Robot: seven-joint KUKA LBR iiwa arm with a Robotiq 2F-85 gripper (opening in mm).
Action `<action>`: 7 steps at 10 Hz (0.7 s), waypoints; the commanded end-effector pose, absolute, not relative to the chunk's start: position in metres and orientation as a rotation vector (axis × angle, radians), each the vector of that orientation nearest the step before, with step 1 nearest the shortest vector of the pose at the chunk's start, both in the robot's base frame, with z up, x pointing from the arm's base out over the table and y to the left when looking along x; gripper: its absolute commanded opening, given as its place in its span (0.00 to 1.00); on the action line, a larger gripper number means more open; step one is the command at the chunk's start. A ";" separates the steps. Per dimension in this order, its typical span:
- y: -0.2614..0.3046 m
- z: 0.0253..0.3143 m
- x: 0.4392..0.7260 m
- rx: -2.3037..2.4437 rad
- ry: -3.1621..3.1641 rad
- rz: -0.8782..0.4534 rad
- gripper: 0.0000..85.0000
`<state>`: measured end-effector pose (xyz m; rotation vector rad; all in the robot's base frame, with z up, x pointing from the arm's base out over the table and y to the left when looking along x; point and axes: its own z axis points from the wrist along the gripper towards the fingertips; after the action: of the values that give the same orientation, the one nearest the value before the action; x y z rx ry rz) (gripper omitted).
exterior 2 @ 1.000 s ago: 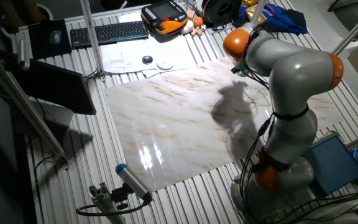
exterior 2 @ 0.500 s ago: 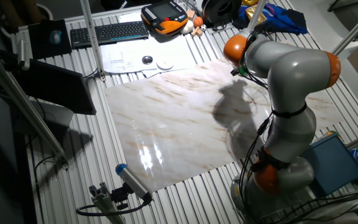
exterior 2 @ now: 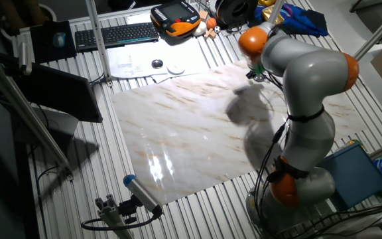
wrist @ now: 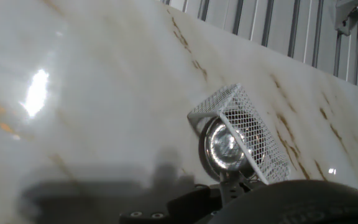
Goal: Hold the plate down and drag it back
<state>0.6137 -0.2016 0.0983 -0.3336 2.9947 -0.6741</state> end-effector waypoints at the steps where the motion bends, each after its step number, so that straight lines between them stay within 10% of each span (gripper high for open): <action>1: -0.202 0.099 0.614 -0.307 3.009 -0.695 0.00; 7: -0.209 0.085 0.617 -0.302 2.961 -0.722 0.00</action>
<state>0.6174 -0.2104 0.0835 -0.3042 2.9610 -0.7199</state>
